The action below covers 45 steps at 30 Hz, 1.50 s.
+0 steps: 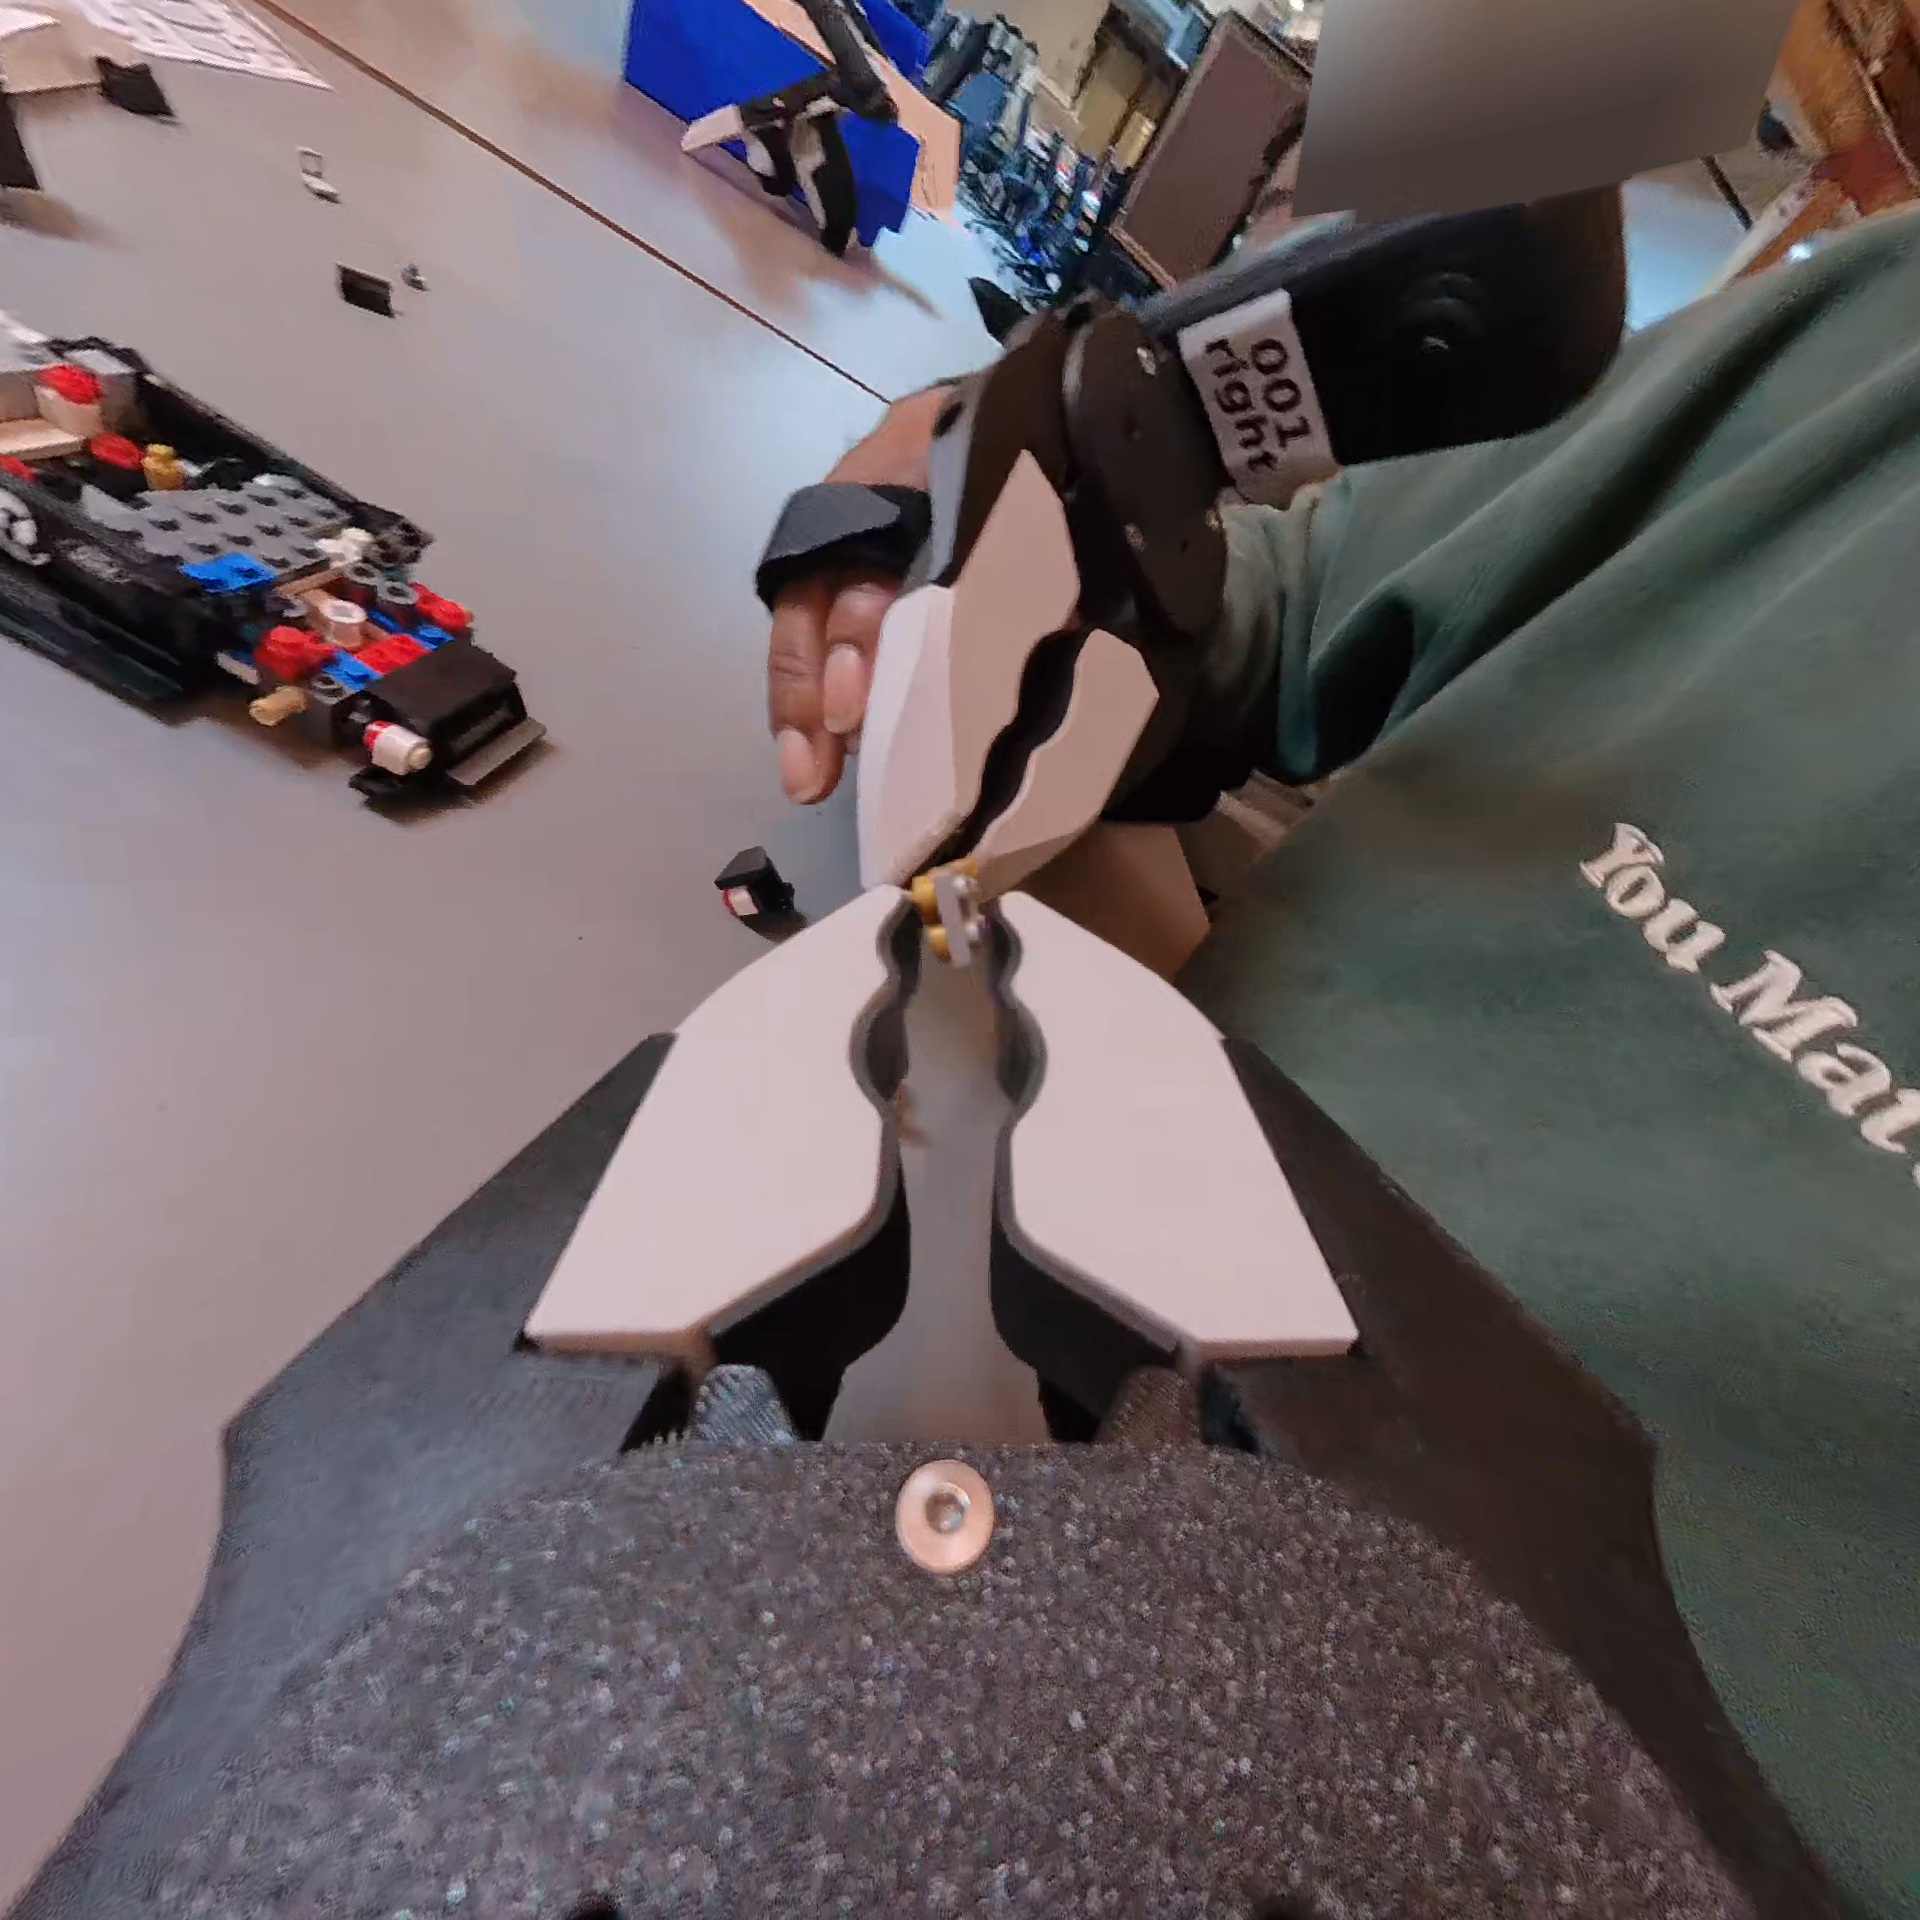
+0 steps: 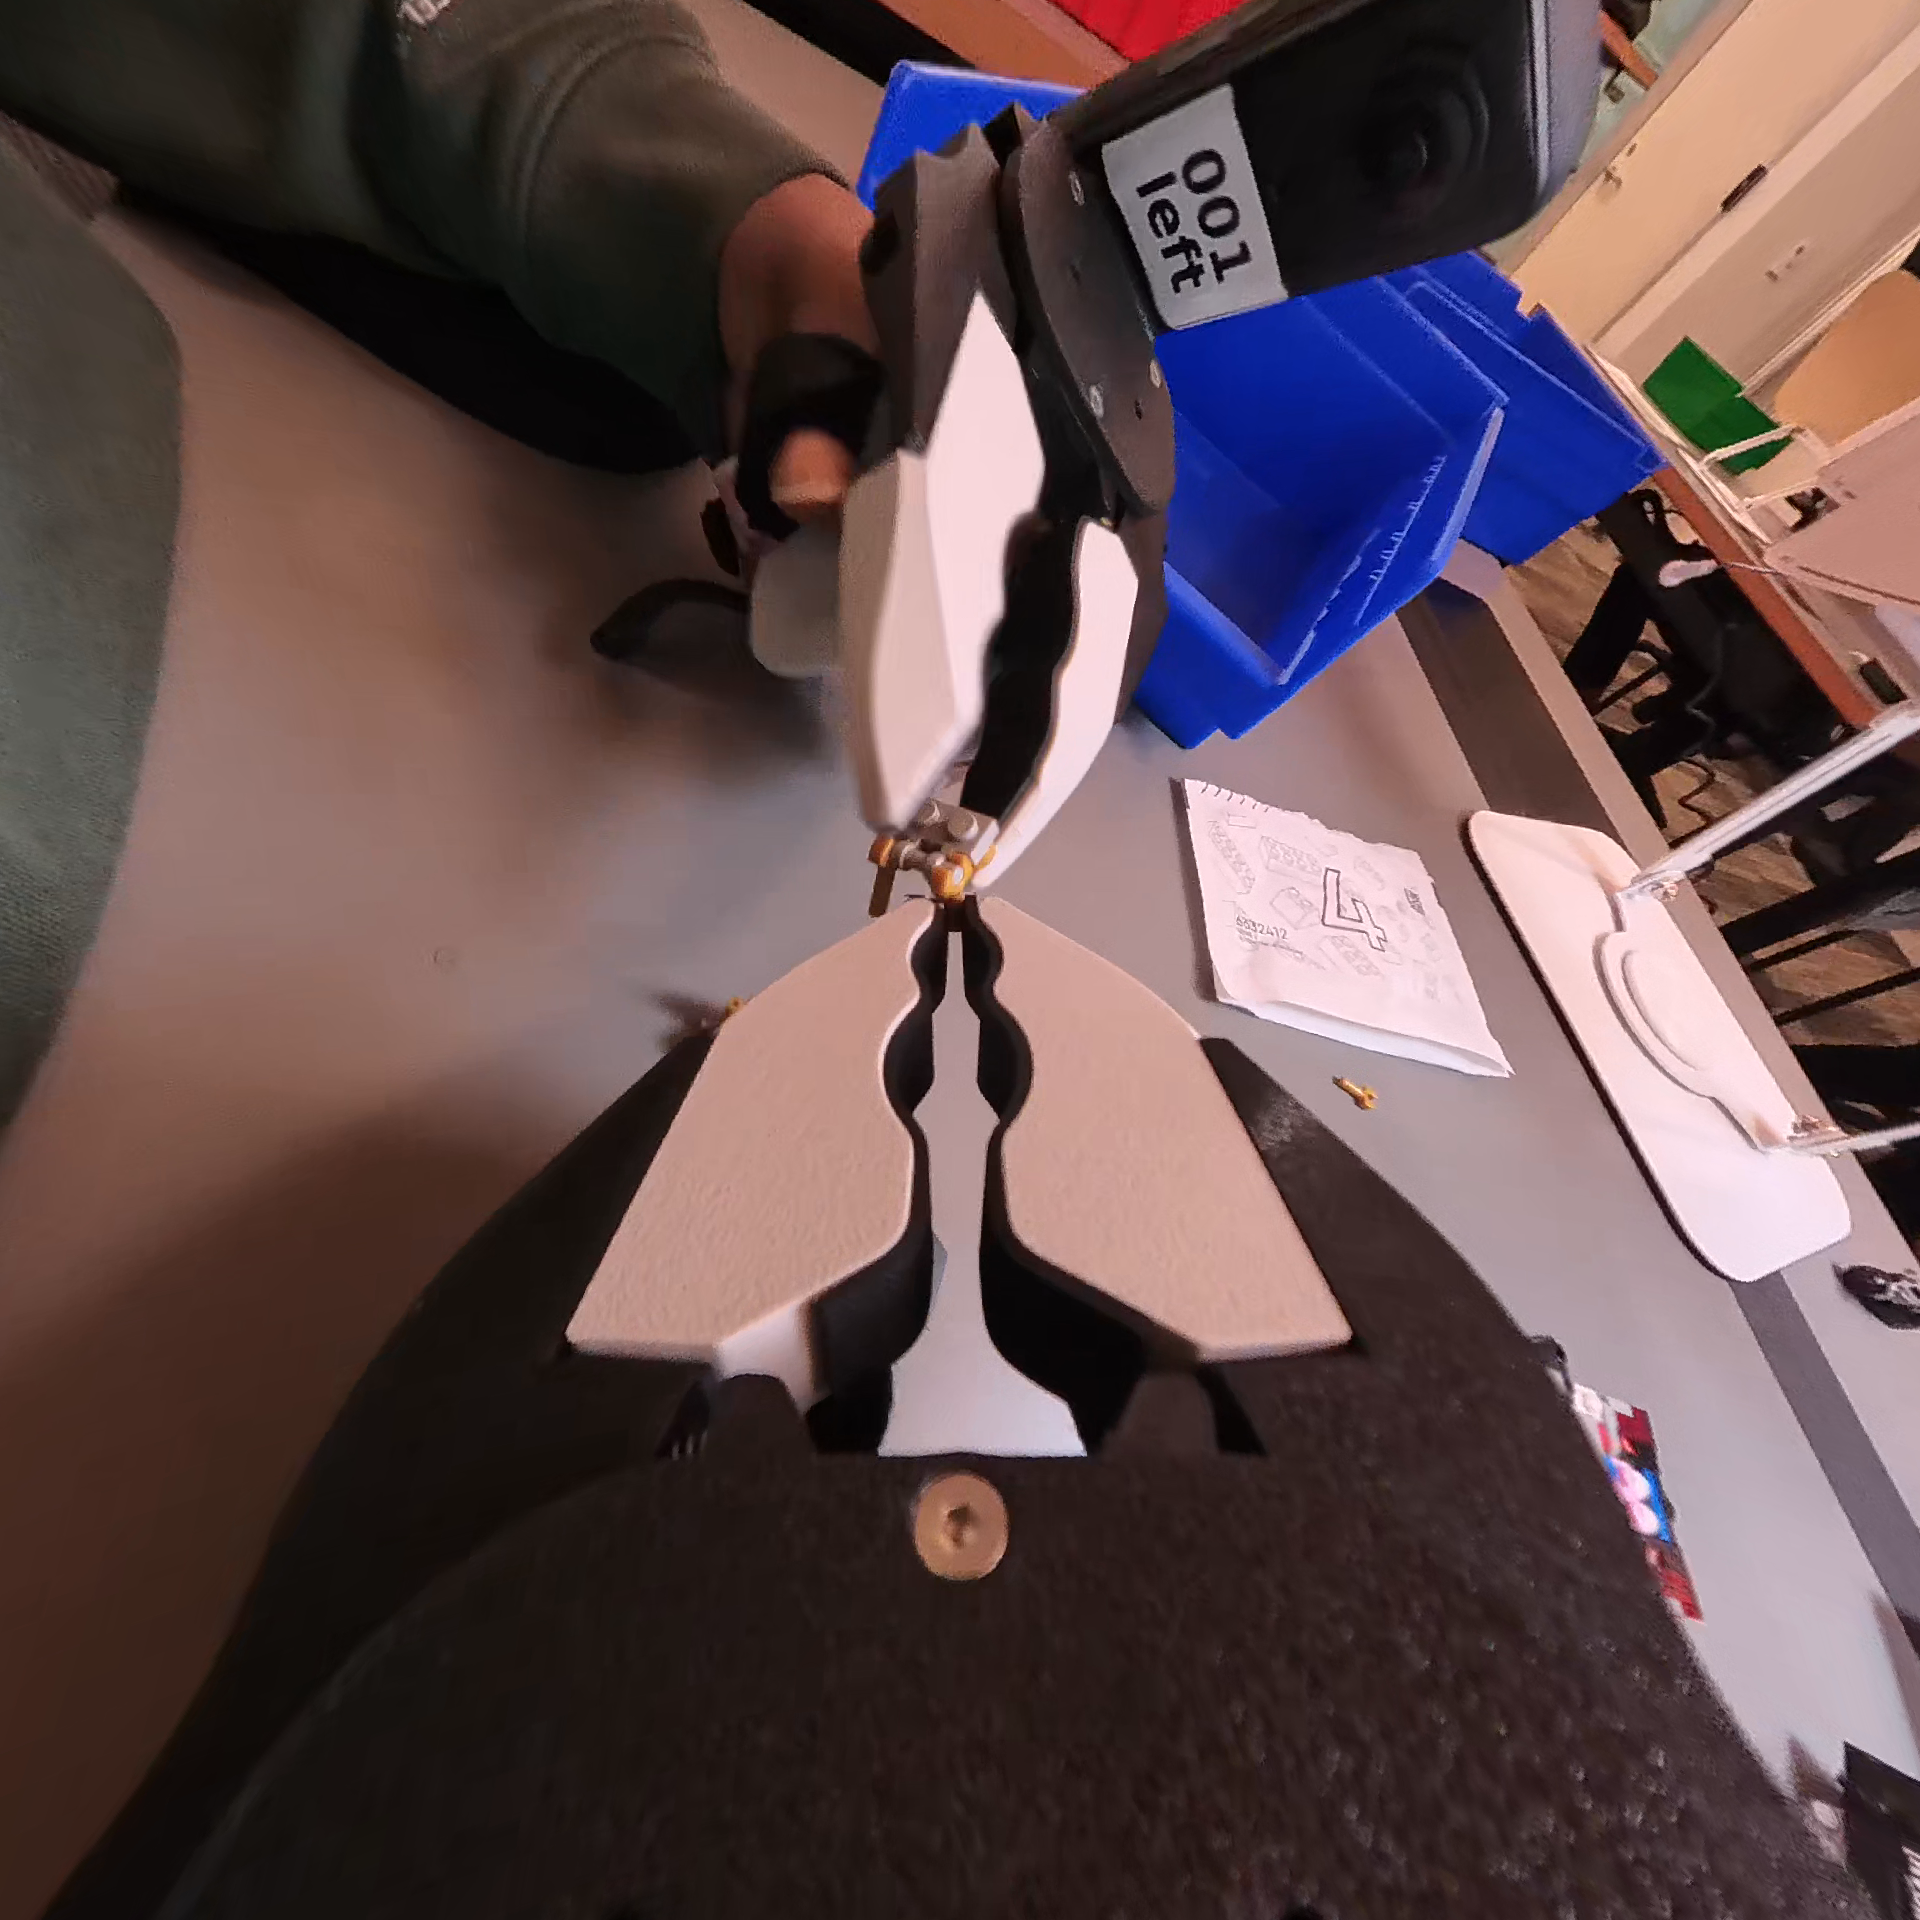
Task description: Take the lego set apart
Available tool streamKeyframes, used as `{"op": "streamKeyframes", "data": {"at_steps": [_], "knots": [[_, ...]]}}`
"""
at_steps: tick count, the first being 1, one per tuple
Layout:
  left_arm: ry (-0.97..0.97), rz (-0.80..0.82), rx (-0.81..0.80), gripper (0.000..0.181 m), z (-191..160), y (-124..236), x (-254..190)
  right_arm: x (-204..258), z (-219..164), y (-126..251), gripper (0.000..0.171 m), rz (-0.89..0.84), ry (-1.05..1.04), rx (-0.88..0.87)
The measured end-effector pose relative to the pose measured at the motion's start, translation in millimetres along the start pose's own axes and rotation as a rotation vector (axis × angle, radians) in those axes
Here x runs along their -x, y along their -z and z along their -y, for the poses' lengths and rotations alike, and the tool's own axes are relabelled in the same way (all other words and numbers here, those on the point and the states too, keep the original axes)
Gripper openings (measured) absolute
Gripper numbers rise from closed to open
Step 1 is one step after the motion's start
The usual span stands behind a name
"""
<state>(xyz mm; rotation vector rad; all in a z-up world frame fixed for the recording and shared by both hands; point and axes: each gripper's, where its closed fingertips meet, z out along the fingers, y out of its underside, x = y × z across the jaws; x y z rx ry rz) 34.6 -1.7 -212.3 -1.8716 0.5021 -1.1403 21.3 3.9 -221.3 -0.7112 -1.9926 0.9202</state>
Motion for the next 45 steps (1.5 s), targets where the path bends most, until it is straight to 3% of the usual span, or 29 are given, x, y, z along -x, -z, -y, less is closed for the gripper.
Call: {"op": "streamKeyframes", "data": {"at_steps": [3,8,20,21,22,24,27,33,38,45], "knots": [[0.070,-0.020,-0.022,0.009,3,2,1,-3,0,-2,0.003,-0.024,0.003,0.017],[0.050,-0.008,-0.019,0.009,6,7,2,-5,1,-4,0.003,0.005,-0.109,0.035],[0.032,-0.039,-0.046,0.009,10,9,-4,-4,-3,-6,0.002,0.006,-0.110,0.081],[0.051,-0.261,-0.145,0.009,28,15,-39,-8,-22,-8,0.002,-0.025,-0.087,0.186],[0.016,-0.334,-0.179,0.009,38,18,-59,-9,-46,-9,0.002,-0.028,-0.070,0.276],[-0.139,-0.124,-0.050,0.009,25,10,-45,-13,-31,-4,0.002,-0.039,-0.130,0.164],[-0.057,-0.085,-0.123,0.009,30,30,-24,-33,0,5,0.002,-0.116,-0.107,0.073],[-0.083,0.043,-0.094,0.008,22,28,1,-21,-37,-6,0.003,-0.086,-0.063,0.208],[-0.070,0.123,0.020,0.008,1,16,17,-19,-36,-12,0.004,-0.053,-0.131,0.170],[-0.056,0.154,0.043,0.008,-5,14,25,-7,-51,-17,0.029,0.008,-0.117,0.246]]}}
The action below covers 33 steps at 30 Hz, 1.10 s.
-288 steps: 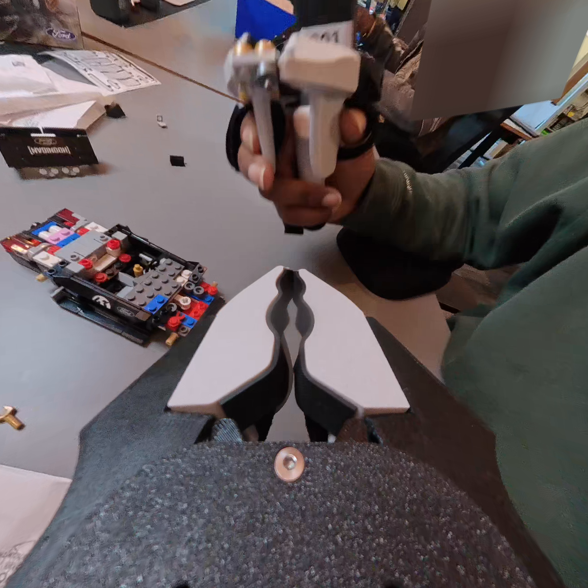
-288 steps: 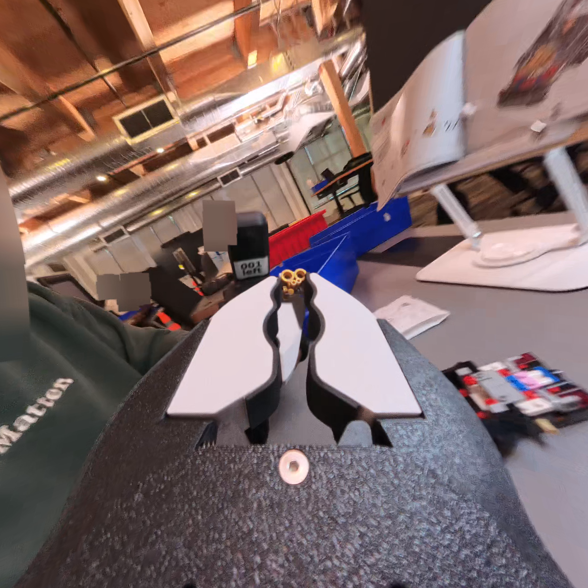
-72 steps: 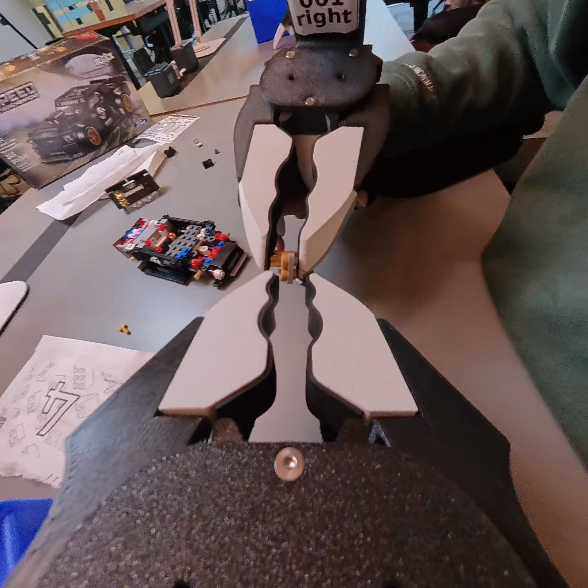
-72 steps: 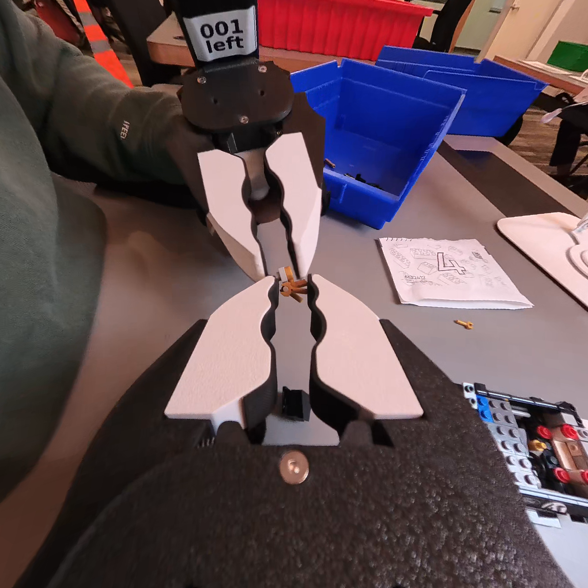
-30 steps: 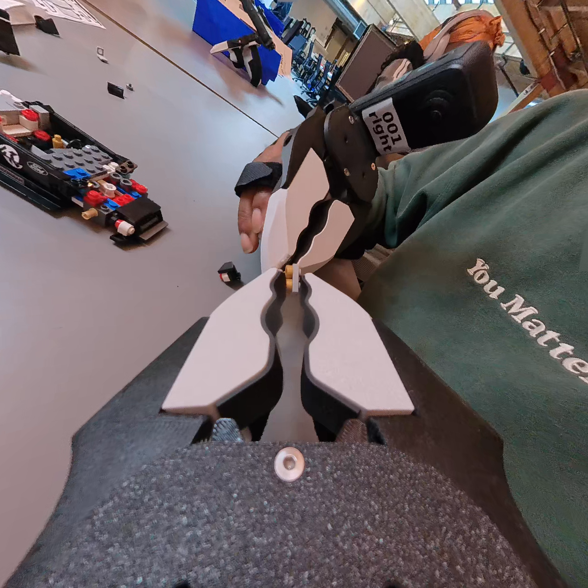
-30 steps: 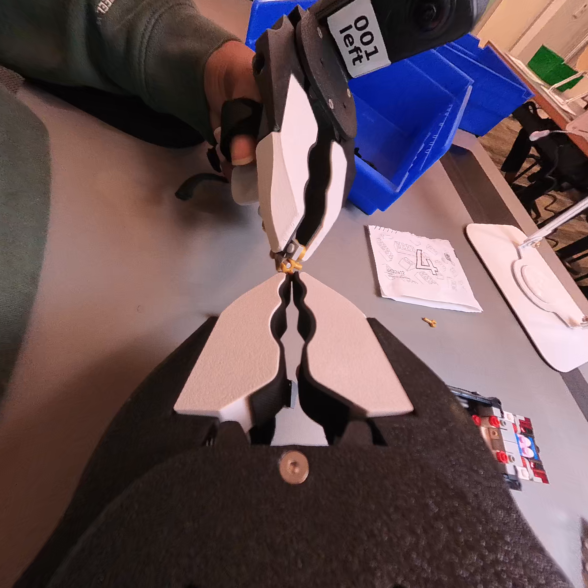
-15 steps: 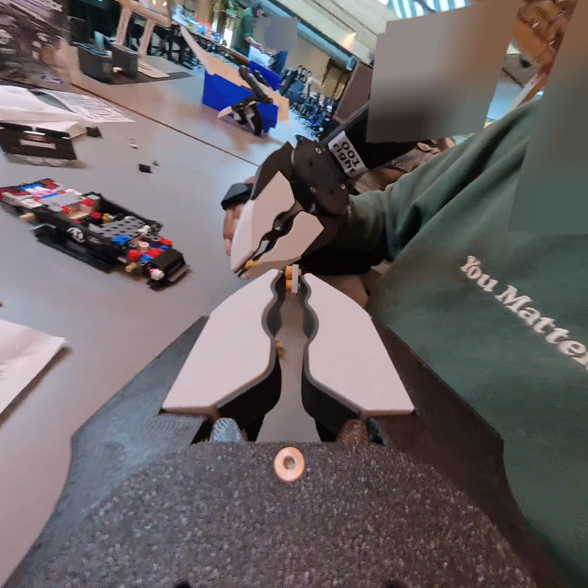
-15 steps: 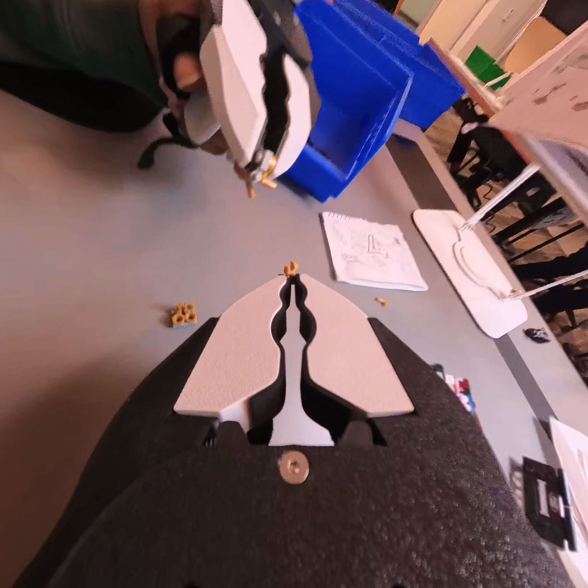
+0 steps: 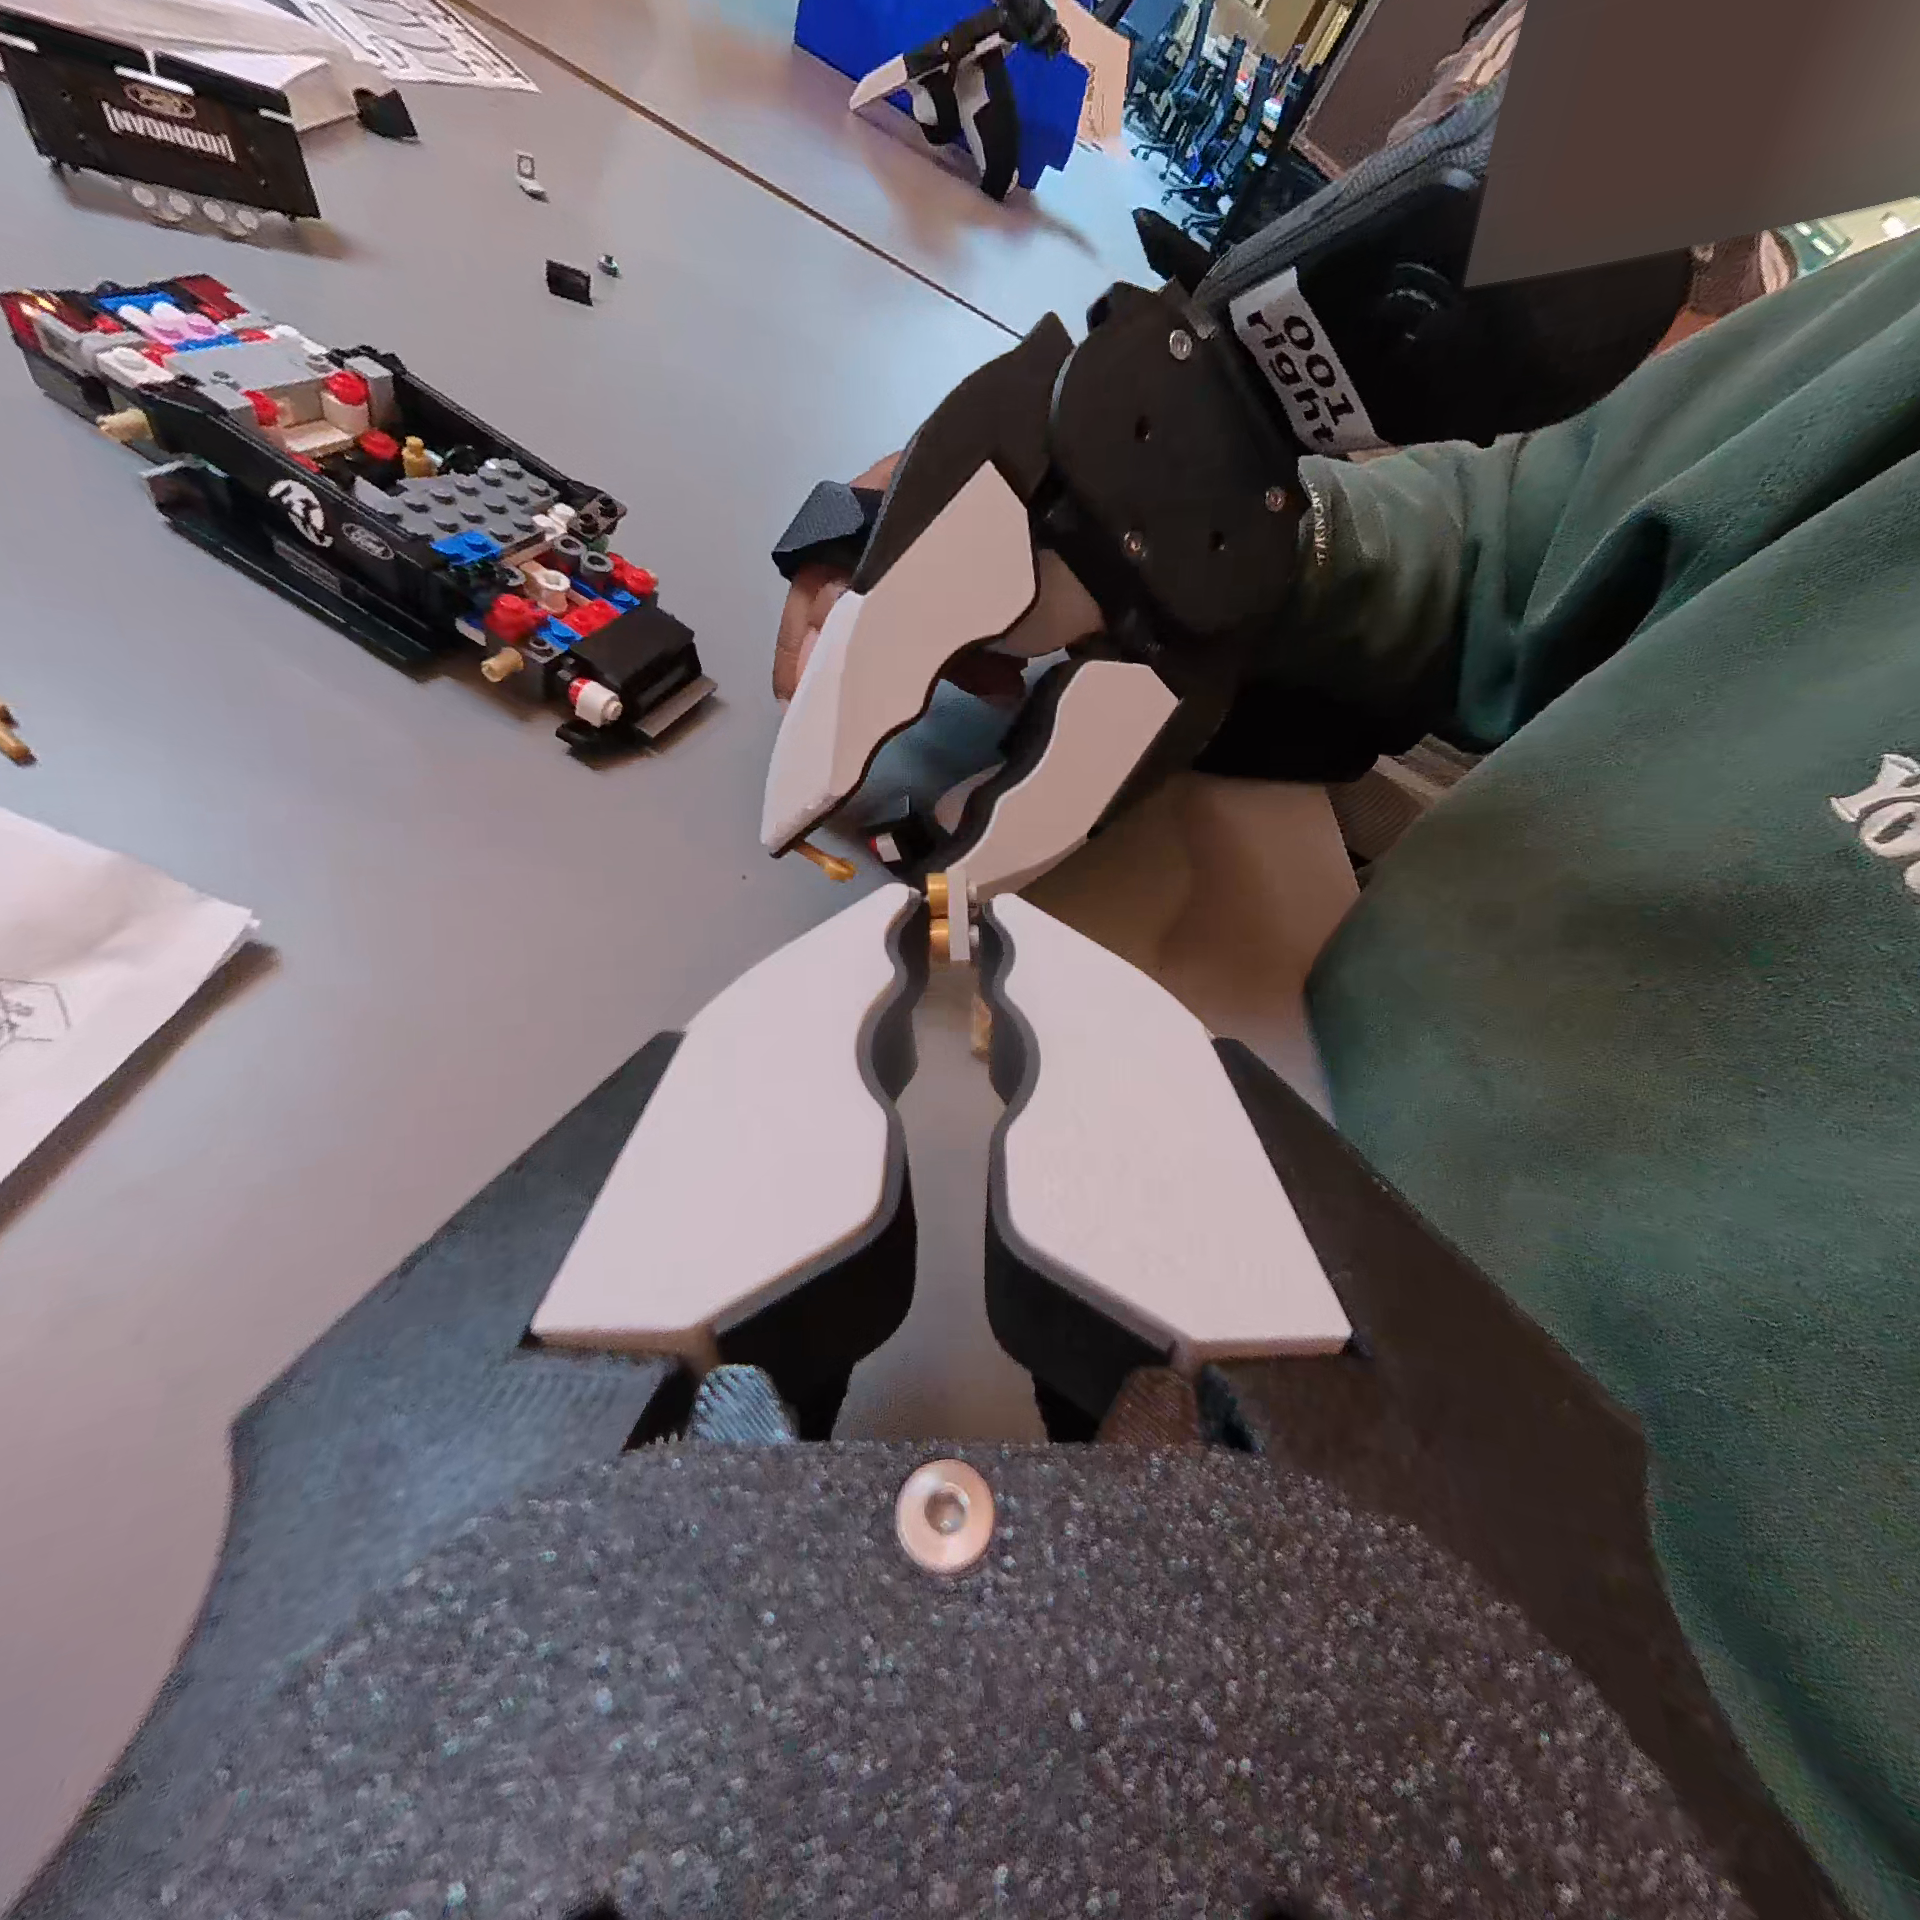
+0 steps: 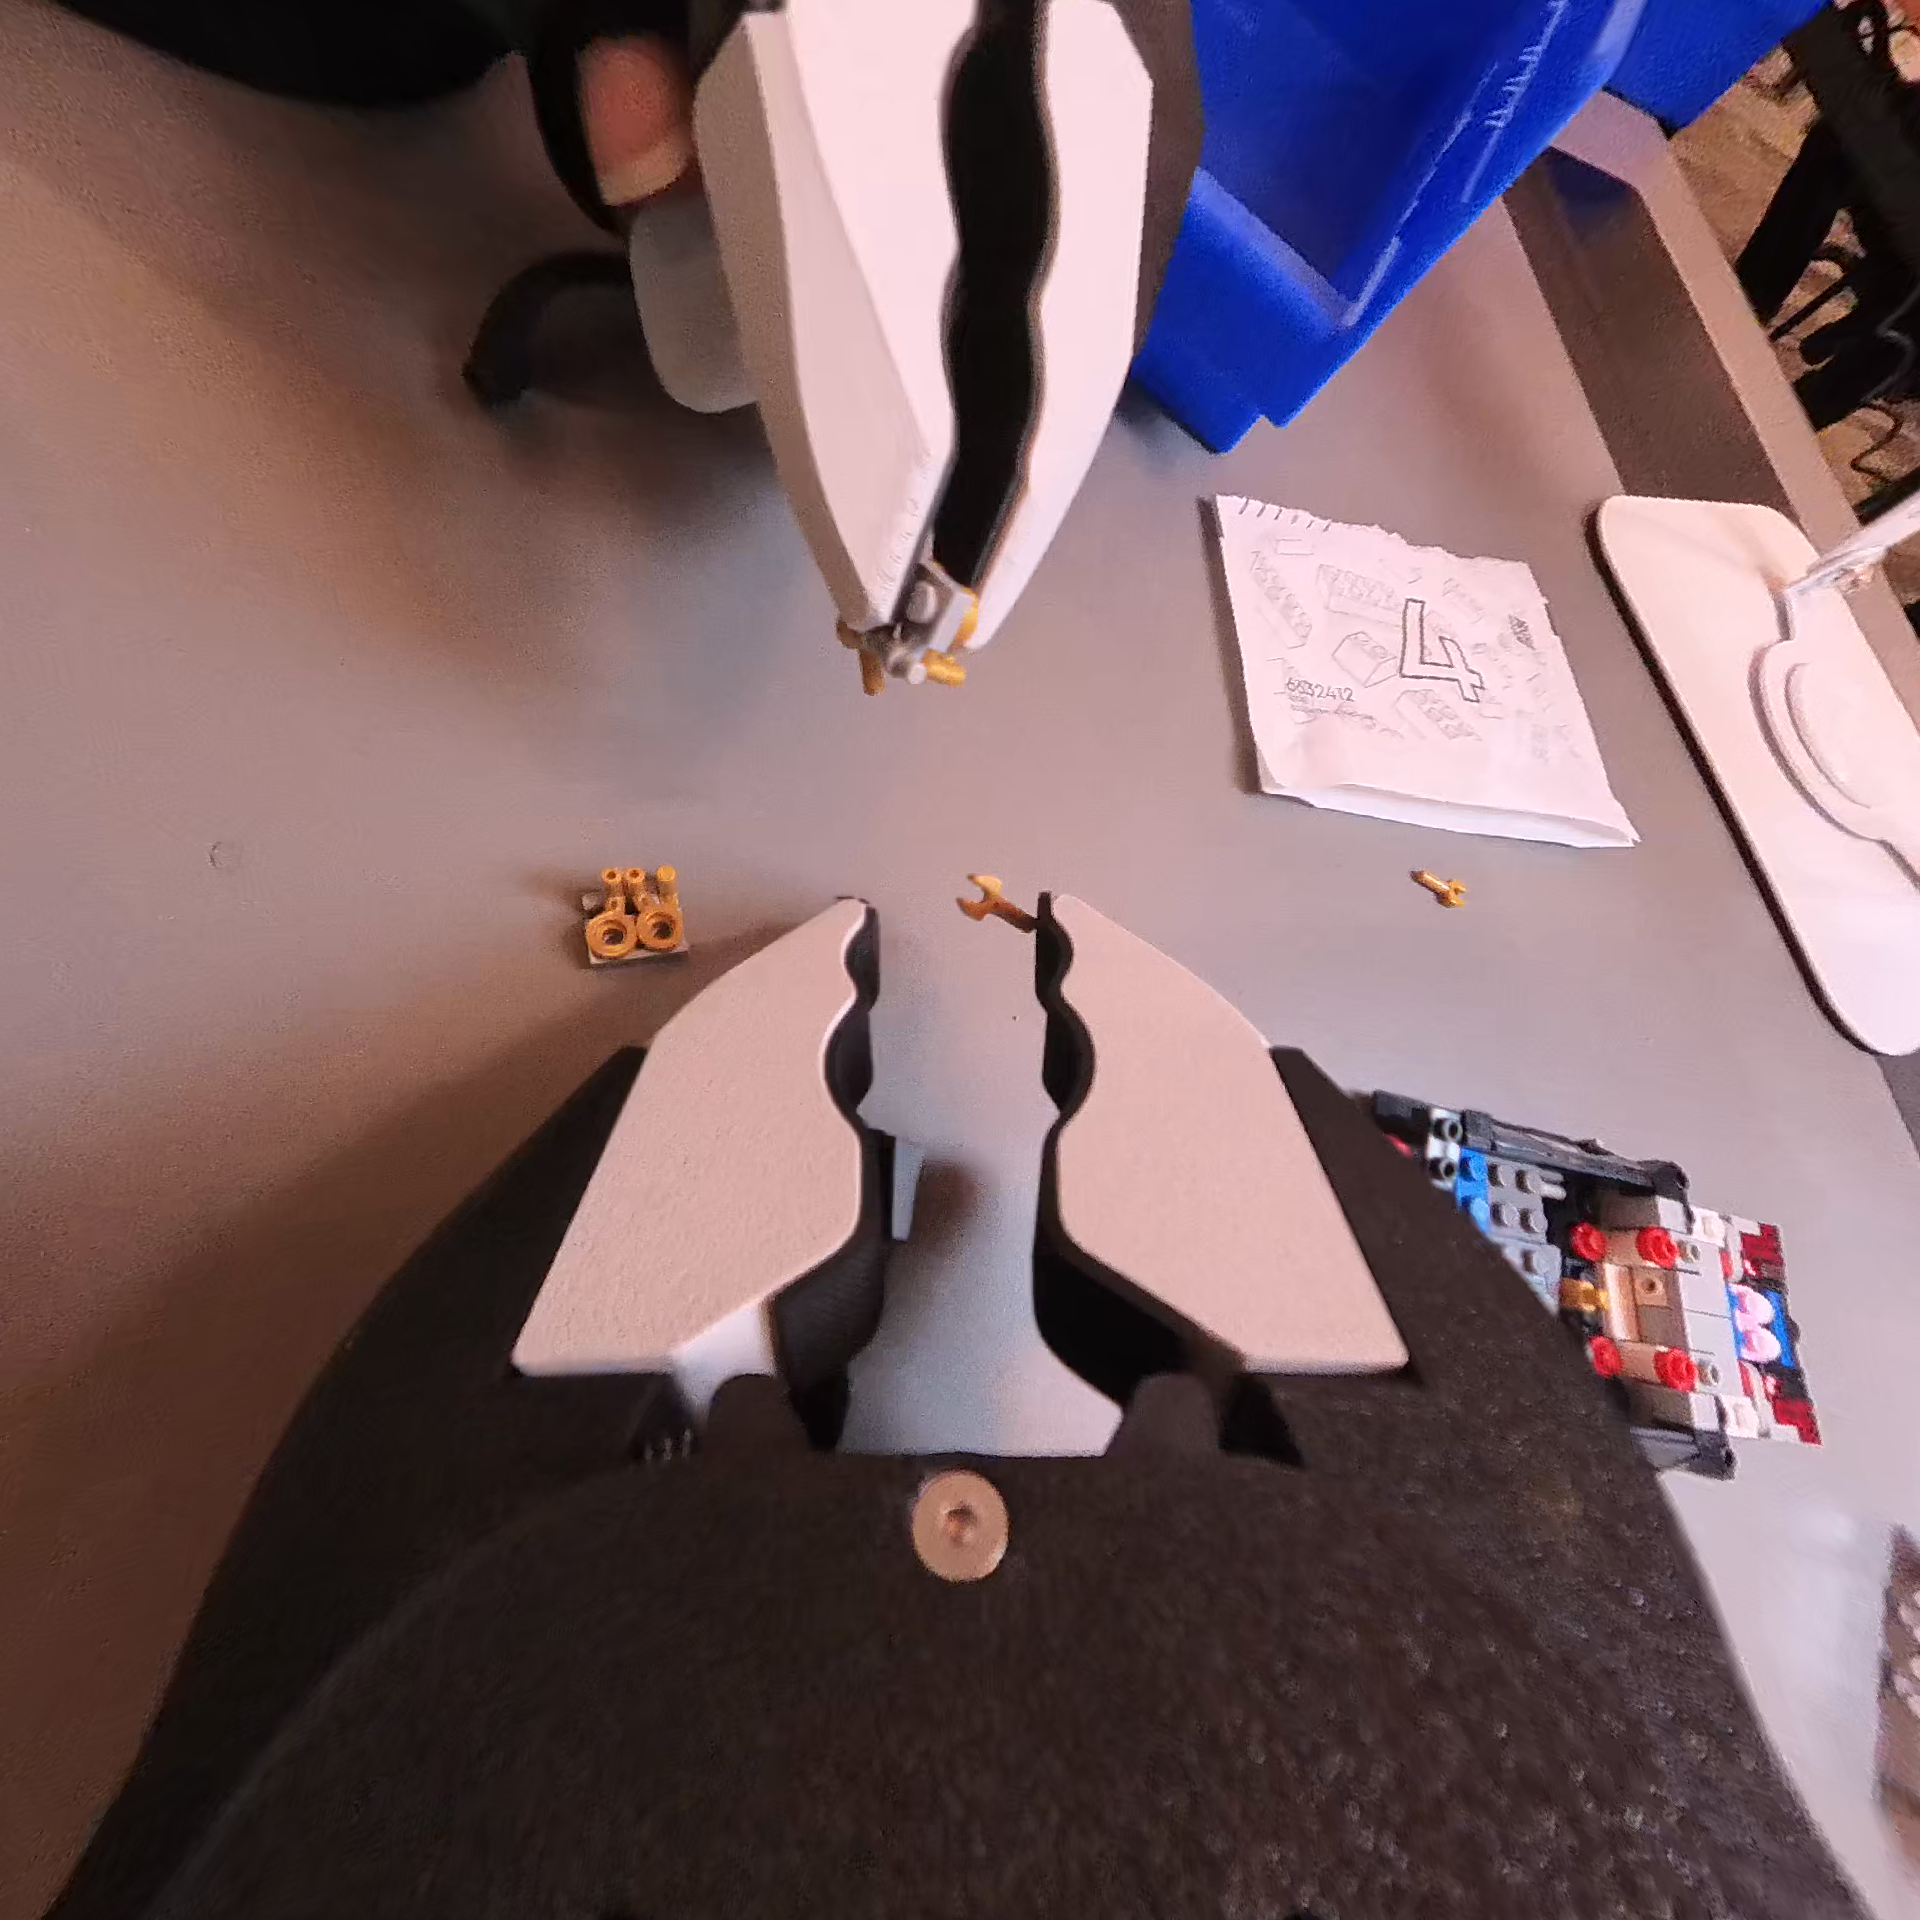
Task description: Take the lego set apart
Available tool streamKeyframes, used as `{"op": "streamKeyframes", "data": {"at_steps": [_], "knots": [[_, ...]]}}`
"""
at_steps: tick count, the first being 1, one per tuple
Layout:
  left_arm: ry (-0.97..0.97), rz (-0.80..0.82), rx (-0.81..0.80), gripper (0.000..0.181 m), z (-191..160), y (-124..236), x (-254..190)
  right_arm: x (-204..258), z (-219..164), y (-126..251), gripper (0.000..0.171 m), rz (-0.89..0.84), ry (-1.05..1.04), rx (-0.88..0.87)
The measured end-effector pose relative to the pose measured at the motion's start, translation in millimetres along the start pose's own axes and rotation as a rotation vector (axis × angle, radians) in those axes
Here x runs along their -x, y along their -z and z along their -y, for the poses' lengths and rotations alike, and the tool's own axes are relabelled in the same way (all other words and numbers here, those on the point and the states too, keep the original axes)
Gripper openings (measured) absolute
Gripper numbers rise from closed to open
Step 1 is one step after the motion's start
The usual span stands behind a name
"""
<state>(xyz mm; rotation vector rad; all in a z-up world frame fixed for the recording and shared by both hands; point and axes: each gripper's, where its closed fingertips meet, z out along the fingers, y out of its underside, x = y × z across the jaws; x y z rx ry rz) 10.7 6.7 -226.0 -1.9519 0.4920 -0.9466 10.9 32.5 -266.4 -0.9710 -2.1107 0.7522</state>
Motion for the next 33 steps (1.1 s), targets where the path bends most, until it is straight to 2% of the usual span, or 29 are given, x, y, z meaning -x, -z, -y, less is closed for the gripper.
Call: {"op": "streamKeyframes", "data": {"at_steps": [5,9,14,20,23,26,33], "knots": [[0.013,-0.012,-0.005,0.008,-1,-3,-1,11,11,3,0.044,0.089,-0.056,-0.067],[0.031,-0.020,0.029,0.008,-8,-13,-1,18,30,9,0.045,0.113,-0.061,-0.155],[-0.004,-0.098,-0.052,0.008,4,-10,-16,12,50,24,0.022,0.074,-0.034,-0.289],[0.197,-0.312,-0.189,0.008,24,0,-32,8,66,38,0.014,-0.059,0.122,-0.365],[0.303,-0.394,-0.238,0.008,31,4,-34,4,71,42,0.009,-0.094,0.119,-0.384],[0.346,-0.386,-0.268,0.013,35,6,-28,1,72,46,0.003,-0.070,0.053,-0.403],[0.224,-0.300,-0.232,0.014,31,6,-27,1,67,44,0.003,-0.062,0.045,-0.359]]}}
